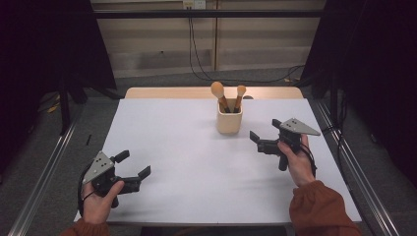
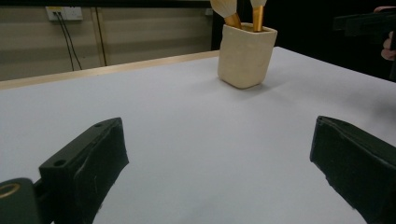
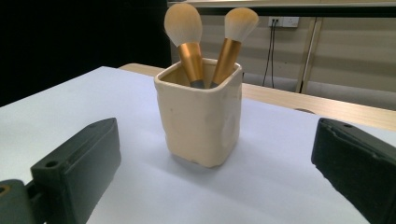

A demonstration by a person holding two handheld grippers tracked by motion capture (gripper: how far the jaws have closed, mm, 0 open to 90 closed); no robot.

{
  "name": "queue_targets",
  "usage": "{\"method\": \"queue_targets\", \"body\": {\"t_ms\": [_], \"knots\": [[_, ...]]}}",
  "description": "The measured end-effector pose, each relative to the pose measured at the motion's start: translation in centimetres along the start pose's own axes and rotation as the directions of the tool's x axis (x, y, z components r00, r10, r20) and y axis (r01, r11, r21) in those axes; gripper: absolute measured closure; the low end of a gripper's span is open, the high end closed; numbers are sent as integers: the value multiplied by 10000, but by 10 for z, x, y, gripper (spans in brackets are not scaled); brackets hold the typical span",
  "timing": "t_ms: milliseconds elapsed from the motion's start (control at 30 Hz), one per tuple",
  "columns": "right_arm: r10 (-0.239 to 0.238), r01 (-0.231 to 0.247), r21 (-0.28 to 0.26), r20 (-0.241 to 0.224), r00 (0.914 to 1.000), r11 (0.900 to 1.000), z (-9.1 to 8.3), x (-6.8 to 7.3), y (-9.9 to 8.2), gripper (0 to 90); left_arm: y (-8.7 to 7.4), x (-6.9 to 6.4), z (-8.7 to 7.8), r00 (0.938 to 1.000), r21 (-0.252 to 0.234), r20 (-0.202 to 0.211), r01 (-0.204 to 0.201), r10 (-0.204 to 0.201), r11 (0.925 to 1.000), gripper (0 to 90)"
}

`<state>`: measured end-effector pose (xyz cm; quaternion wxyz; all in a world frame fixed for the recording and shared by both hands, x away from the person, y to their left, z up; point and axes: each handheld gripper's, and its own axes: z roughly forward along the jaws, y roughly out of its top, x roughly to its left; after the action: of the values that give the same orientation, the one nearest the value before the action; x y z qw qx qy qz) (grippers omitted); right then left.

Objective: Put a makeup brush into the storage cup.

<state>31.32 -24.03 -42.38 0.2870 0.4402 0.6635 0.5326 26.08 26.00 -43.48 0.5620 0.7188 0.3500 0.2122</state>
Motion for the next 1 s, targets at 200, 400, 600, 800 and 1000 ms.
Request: {"method": "queue_targets", "body": {"t_ms": [200,400,600,800,1000], "knots": [[38,-39,-23,-200,9998,10000,-16,0,-9,16,0,0,-2,10000,-47,-73,36,-37,10000,36],[51,-51,14,-80,10000,10000,-30,-1,-15,19,0,0,-3,10000,-51,-96,-2,2,10000,36],[24,-24,115,-19,10000,9999,-48,-1,-26,16,0,1,-5,9998,-45,-170,49,-50,10000,37],[85,-85,13,119,9999,10000,-63,-3,-32,1,0,1,-8,9997,-120,-245,51,-54,9999,37],[132,-134,94,218,9997,9999,-74,-5,-39,0,-1,1,-8,9998,-148,-205,83,-86,9999,34]]}}
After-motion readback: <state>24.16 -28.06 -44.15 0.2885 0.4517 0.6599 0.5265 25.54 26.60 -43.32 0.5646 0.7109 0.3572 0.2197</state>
